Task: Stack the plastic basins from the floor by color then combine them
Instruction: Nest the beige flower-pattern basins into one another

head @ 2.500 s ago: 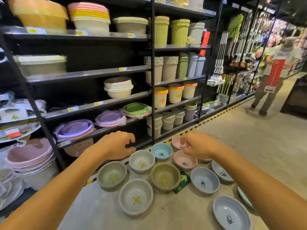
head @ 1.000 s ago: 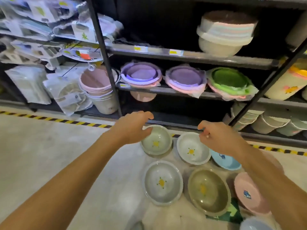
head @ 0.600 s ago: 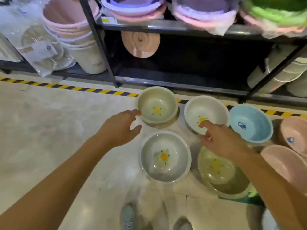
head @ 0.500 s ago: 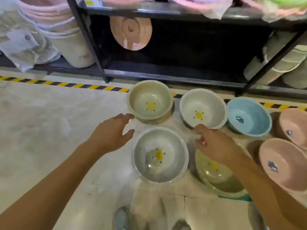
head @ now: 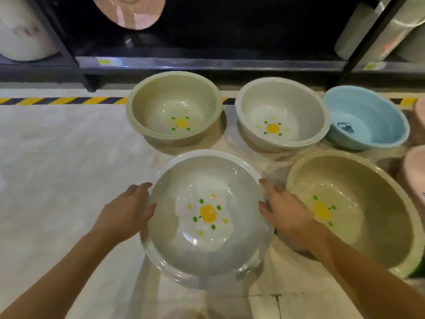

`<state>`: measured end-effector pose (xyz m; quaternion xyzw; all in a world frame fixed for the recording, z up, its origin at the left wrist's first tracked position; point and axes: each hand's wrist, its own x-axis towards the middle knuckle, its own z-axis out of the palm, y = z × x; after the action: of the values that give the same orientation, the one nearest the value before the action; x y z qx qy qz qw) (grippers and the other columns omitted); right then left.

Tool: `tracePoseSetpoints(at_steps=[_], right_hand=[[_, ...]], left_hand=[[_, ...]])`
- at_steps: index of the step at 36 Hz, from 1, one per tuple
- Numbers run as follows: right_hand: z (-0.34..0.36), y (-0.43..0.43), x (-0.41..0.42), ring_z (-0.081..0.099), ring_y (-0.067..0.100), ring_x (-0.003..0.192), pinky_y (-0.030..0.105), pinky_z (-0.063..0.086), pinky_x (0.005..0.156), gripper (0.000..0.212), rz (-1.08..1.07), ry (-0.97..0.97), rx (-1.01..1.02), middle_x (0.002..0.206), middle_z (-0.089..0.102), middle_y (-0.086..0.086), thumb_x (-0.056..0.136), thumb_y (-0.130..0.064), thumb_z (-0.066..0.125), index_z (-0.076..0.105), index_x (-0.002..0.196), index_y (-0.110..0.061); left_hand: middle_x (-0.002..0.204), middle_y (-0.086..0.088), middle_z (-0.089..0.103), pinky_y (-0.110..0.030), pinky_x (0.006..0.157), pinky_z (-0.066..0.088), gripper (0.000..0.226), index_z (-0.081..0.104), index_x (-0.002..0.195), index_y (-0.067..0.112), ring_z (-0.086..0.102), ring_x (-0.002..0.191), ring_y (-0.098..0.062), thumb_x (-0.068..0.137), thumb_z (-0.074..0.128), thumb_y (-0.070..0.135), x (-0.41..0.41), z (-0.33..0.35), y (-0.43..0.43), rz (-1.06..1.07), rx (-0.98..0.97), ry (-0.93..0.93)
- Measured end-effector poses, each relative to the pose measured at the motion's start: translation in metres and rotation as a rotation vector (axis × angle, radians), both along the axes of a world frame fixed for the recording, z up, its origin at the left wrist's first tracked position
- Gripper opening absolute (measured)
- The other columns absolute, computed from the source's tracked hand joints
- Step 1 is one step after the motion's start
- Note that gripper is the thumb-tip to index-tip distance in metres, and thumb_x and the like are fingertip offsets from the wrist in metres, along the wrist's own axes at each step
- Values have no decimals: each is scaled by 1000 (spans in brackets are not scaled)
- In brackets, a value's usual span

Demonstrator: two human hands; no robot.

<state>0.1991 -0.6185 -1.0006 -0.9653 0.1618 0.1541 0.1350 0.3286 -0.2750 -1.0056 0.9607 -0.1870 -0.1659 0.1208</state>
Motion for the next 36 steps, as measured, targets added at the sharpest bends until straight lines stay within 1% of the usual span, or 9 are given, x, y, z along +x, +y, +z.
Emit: tracePoseSetpoints(at_steps=[3,7,11,16,21,24,27,31,36], right_hand=[[-21,0,0,67,41,92,41,53,74,63,-11,7,-47,123,57,18,99,-34,47,17,154,-24],[-35,-2,-1,67,40,89,42,51,71,67,3,49,-94,124,57,17,99,-35,44,8,156,-27],[-38,-4,0,67,38,84,39,48,65,68,-26,11,-72,121,57,15,96,-29,47,12,154,-29],[-41,-6,-2,67,34,84,43,57,72,70,-90,-59,4,115,60,13,94,-30,51,13,153,-33],[-33,-11,-1,66,34,93,40,55,80,69,-114,-121,41,117,59,14,96,-32,52,18,156,-34],[-13,-18,2,63,34,103,41,52,90,67,-122,-174,77,119,59,14,96,-31,54,23,155,-34],[16,-29,7,59,34,109,39,46,92,66,-134,-206,85,119,57,12,95,-32,55,27,154,-34],[59,-48,12,60,36,103,40,47,87,65,-143,-260,58,108,55,10,94,-32,56,30,153,-33],[88,-81,8,62,29,101,42,51,89,63,-220,-356,28,121,62,11,93,-37,56,29,151,-37]], left_hand=[[132,3,49,-41,79,53,56,31,145,36,62,103,-24,94,47,52,-5,-21,4,24,17,19],[110,4,54,-39,72,52,55,29,142,42,63,92,-25,92,51,48,-7,-34,9,49,36,-26],[95,7,57,-38,70,52,54,29,136,44,64,80,-25,89,55,44,-7,-36,10,70,17,-23],[83,7,59,-36,69,50,56,39,133,42,58,71,-13,83,63,36,-3,-40,13,104,-131,8],[83,9,59,-36,70,47,57,43,131,44,57,75,-7,74,52,44,-1,-35,11,152,-278,-51],[86,8,59,-36,71,47,62,46,133,41,57,77,-9,72,49,48,9,-20,5,137,-347,-91],[88,7,59,-36,71,46,66,48,136,35,57,78,-12,72,45,51,24,5,-6,89,-366,-137],[85,5,60,-35,70,45,66,48,135,35,57,76,-11,70,45,49,43,46,-27,61,-401,-170],[78,3,60,-35,70,46,59,51,133,34,58,72,-12,75,52,41,60,93,-64,-7,-429,-229]])
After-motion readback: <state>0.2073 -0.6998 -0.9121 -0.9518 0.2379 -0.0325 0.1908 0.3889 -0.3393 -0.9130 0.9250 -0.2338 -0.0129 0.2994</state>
